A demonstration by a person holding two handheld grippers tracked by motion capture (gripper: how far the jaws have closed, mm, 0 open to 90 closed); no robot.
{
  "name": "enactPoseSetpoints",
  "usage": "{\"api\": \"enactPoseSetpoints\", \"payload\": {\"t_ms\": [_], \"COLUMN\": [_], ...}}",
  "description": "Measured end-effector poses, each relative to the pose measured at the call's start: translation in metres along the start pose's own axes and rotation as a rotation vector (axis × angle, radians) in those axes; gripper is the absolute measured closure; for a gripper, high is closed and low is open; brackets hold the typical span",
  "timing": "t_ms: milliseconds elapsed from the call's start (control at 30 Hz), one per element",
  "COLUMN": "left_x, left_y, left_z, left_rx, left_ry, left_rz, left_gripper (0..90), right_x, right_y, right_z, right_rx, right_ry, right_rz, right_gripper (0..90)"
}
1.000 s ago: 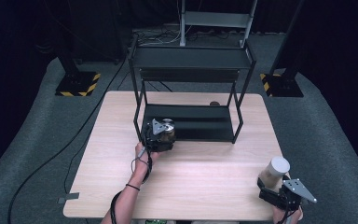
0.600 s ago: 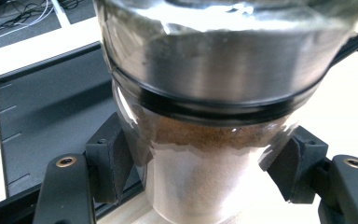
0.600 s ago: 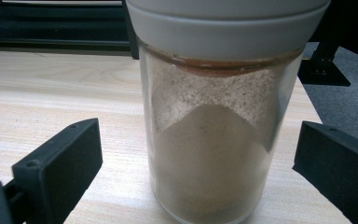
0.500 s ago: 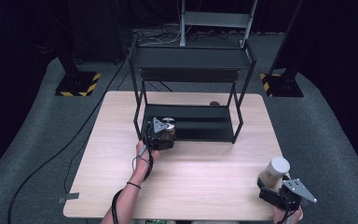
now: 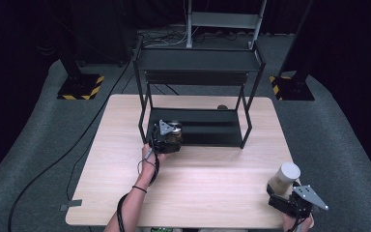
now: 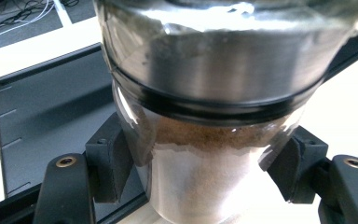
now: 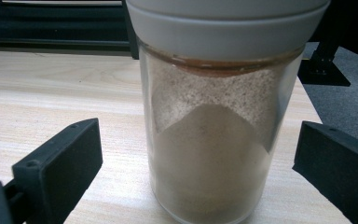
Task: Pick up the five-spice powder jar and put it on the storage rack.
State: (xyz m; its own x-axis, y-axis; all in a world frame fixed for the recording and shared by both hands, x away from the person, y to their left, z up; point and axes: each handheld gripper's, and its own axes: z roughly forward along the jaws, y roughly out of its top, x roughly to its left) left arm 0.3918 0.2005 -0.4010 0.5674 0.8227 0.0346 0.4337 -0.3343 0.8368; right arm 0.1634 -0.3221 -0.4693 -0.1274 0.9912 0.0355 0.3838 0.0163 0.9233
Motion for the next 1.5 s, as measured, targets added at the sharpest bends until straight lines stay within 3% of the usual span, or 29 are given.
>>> {"api": "enactPoseSetpoints", "payload": {"t_ms": [1500], "left_x": [0.007], "left_y": [0.009], "left_z": [0.021], "left_rx": [0.015], "left_ry": [0.008], "left_rz": [-0.028], "left_gripper": [31.3], "right_x": [0.000], "right_y": [0.000], "right_z": [0.000], "right_rx": [-0.001], "right_ry": [0.000], "right_rz": [-0.001], "right_gripper": [0.0]}}
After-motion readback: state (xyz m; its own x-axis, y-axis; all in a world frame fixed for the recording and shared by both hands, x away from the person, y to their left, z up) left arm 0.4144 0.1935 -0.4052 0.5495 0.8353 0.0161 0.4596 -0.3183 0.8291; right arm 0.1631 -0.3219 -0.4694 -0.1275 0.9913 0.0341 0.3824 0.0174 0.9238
